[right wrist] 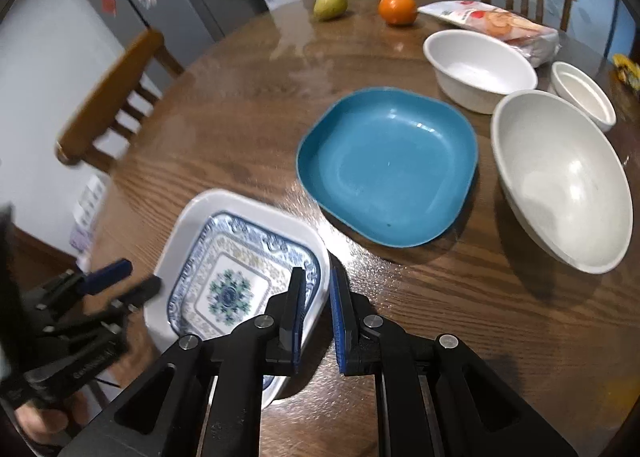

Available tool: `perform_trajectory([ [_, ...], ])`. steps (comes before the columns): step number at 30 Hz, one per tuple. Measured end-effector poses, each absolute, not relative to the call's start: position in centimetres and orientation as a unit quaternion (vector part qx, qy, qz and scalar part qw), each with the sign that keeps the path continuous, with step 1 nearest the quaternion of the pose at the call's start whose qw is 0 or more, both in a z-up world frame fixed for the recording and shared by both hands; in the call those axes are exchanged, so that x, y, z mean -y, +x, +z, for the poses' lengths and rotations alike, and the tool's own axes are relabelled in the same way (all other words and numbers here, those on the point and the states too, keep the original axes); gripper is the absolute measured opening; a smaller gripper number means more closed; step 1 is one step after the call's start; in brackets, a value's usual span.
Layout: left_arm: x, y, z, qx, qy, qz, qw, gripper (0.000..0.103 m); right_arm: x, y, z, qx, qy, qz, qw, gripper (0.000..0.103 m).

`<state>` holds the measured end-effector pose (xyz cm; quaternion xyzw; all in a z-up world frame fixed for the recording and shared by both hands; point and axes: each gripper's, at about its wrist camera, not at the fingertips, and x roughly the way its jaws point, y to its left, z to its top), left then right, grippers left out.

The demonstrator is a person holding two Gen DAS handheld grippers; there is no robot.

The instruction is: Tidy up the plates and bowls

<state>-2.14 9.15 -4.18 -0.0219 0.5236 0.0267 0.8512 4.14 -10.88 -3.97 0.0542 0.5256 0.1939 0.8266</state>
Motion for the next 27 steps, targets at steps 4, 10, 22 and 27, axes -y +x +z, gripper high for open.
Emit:
perform_trajectory([
  [4, -9.6, -2.0, -3.6, -0.518, -0.029, 0.032, 0.854, 0.059, 13.3, 3.8, -3.3, -0.518, 0.094, 0.183, 0.83, 0.012],
  [10, -9.5, -1.5, -2.9, -0.514, -0.038, 0.026, 0.856, 0.063, 16.2, 3.3, -3.6, -0.523, 0.136, 0.158, 0.826, 0.012],
  [22, -5.6, 1.6, -1.7, -0.507, -0.006, -0.029, 0.861, 0.079, 19.6, 3.0, -4.3, -0.524, 0.196, 0.118, 0.82, 0.025],
  [27, -4.0, 2.9, -1.7, -0.507, 0.009, -0.049, 0.861, 0.082, 20.0, 3.4, -4.0, -0.515, 0.204, 0.103, 0.826, 0.042],
])
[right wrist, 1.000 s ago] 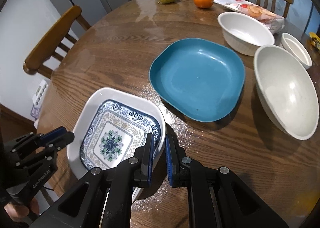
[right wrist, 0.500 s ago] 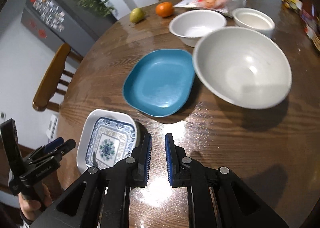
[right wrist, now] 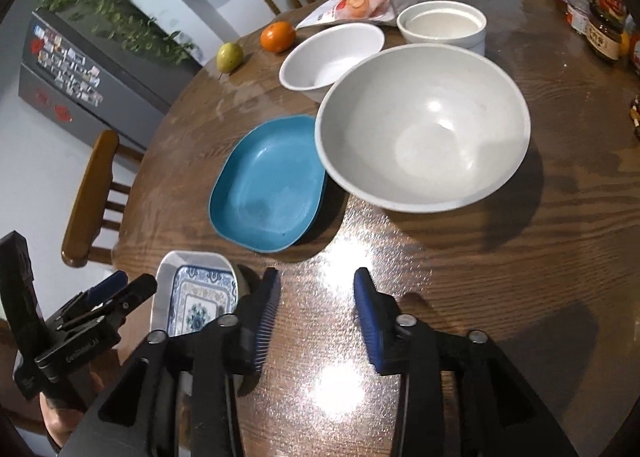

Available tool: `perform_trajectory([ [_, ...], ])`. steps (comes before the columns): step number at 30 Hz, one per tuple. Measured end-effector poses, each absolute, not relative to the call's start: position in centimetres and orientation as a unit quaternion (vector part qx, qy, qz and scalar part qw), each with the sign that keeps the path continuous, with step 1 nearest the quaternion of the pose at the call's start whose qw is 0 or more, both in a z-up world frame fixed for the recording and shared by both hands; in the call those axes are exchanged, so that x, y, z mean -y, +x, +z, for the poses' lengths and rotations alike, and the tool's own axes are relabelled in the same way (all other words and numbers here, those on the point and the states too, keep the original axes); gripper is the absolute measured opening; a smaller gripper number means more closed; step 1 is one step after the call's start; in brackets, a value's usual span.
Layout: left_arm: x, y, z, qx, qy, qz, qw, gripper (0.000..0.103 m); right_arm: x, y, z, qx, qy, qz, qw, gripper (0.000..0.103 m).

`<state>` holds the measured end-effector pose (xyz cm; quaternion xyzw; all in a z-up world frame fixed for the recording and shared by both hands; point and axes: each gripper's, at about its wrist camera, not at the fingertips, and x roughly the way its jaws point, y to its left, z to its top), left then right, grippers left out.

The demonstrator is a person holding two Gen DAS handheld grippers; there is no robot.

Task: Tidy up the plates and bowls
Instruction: 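Move the left tool to the teal square dish and grip its rim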

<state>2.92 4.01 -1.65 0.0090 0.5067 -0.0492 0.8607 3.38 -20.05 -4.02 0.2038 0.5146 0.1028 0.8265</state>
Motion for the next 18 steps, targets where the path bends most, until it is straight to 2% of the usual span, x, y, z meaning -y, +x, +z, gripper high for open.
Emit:
perform_trajectory([
  [3, -3.3, 4.0, -1.6, -0.506, 0.018, -0.058, 0.86, 0.088, 20.2, 3.7, -3.9, -0.512, 0.211, 0.097, 0.827, 0.046],
  [10, -2.1, 6.2, -2.0, -0.511, 0.031, -0.07, 0.856, 0.089, 19.8, 4.9, -3.7, -0.508, 0.215, 0.089, 0.829, 0.049],
  [14, -1.7, 7.7, -2.6, -0.516, 0.037, -0.075, 0.853, 0.1, 19.3, 5.6, -4.0, -0.509, 0.214, 0.078, 0.83, 0.056],
  [18, -1.4, 9.4, -3.2, -0.522, 0.043, -0.078, 0.848, 0.1, 18.6, 6.3, -4.6, -0.514, 0.213, 0.069, 0.828, 0.057],
])
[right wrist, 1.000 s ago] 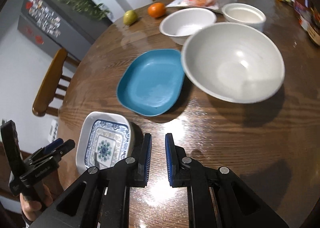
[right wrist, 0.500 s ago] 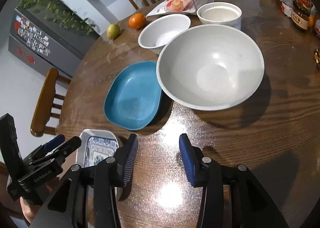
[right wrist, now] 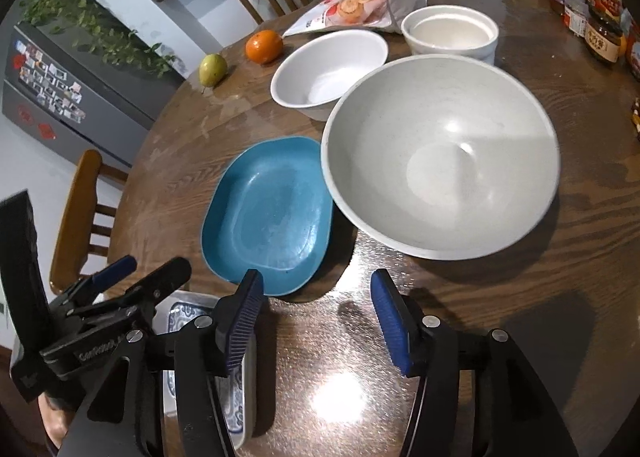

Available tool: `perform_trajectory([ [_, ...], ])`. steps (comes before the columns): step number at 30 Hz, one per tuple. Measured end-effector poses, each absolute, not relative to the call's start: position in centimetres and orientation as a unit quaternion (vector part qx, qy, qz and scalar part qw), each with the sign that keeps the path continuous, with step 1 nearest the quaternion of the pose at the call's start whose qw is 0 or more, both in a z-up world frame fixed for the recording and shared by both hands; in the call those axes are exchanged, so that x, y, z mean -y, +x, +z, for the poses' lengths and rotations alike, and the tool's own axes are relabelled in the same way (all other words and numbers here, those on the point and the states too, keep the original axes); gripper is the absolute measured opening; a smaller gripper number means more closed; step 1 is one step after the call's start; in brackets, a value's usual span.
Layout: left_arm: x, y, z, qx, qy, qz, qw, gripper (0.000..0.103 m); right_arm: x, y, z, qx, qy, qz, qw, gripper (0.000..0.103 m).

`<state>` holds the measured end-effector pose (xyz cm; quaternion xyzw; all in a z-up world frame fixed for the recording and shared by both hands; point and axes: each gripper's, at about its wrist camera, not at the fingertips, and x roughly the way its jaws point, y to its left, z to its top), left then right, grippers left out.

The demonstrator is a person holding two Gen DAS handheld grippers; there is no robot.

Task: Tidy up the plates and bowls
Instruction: 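Move the left tool to the teal square dish and grip its rim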

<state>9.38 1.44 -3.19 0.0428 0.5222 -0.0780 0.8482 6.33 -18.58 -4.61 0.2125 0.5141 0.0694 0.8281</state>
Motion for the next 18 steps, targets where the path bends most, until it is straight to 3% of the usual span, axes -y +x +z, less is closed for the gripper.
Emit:
perform_trajectory([
  [10, -0.5, 13.0, -5.4, -0.542, 0.051, -0.108, 0.832, 0.097, 17.3, 8.0, -5.8, -0.513, 0.193, 0.041, 0.835, 0.057],
  [14, -0.1, 13.5, -6.0, -0.548, 0.049, -0.122, 0.826, 0.068, 16.9, 8.6, -6.1, -0.51, 0.182, 0.035, 0.84, 0.055],
  [17, 0.2, 13.7, -6.6, -0.553, 0.046, -0.134, 0.821, 0.066, 16.7, 8.8, -6.3, -0.509, 0.177, 0.031, 0.842, 0.043],
  [18, 0.2, 13.8, -6.7, -0.554, 0.045, -0.137, 0.82, 0.057, 16.7, 8.9, -6.4, -0.509, 0.176, 0.03, 0.842, 0.04],
])
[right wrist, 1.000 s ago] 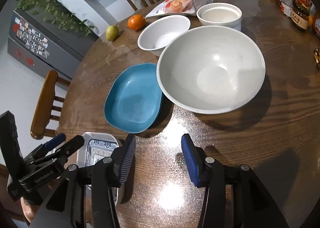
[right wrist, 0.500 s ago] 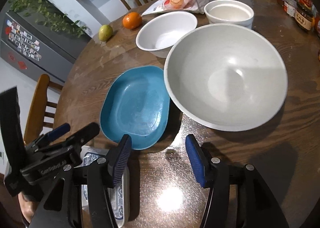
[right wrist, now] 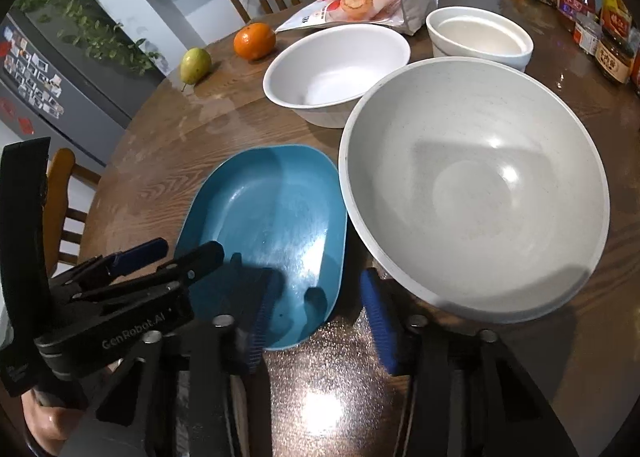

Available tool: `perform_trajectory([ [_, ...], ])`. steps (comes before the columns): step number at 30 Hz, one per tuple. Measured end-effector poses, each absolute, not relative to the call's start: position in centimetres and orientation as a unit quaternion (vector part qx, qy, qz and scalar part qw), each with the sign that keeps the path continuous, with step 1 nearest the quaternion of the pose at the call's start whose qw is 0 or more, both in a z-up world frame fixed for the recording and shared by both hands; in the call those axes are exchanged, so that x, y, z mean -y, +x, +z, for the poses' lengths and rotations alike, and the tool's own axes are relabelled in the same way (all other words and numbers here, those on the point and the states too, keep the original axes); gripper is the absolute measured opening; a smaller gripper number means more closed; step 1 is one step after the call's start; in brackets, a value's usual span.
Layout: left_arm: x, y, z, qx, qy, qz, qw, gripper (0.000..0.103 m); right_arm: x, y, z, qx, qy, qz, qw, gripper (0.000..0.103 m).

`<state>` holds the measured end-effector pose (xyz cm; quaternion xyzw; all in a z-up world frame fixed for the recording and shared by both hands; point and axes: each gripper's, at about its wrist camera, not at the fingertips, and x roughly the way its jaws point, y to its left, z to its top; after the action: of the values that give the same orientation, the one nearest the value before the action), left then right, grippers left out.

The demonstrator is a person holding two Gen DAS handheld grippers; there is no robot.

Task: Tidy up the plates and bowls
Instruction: 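Move the left tool to the teal square dish and grip its rim, then carry the teal dish with the left tool onto the stacked plates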

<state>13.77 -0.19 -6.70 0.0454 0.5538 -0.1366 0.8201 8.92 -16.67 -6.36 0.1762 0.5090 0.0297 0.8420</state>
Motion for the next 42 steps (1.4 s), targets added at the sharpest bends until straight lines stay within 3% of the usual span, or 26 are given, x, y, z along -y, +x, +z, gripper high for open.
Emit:
perform_trajectory([
  [6, 0.4, 14.0, -6.9, -0.556, 0.041, -0.159, 0.815, 0.02, 16.7, 9.6, -7.3, -0.522, 0.178, 0.03, 0.833, 0.009],
  [30, -1.3, 8.6, -1.2, -0.483, 0.033, -0.124, 0.866, 0.018, 15.4, 6.3, -1.7, -0.482, 0.156, 0.11, 0.855, 0.009],
  [42, -2.7, 3.8, -1.6, -0.496, 0.02, -0.069, 0.866, 0.019, 14.0, 4.1, -2.2, -0.506, 0.125, 0.172, 0.836, 0.009],
])
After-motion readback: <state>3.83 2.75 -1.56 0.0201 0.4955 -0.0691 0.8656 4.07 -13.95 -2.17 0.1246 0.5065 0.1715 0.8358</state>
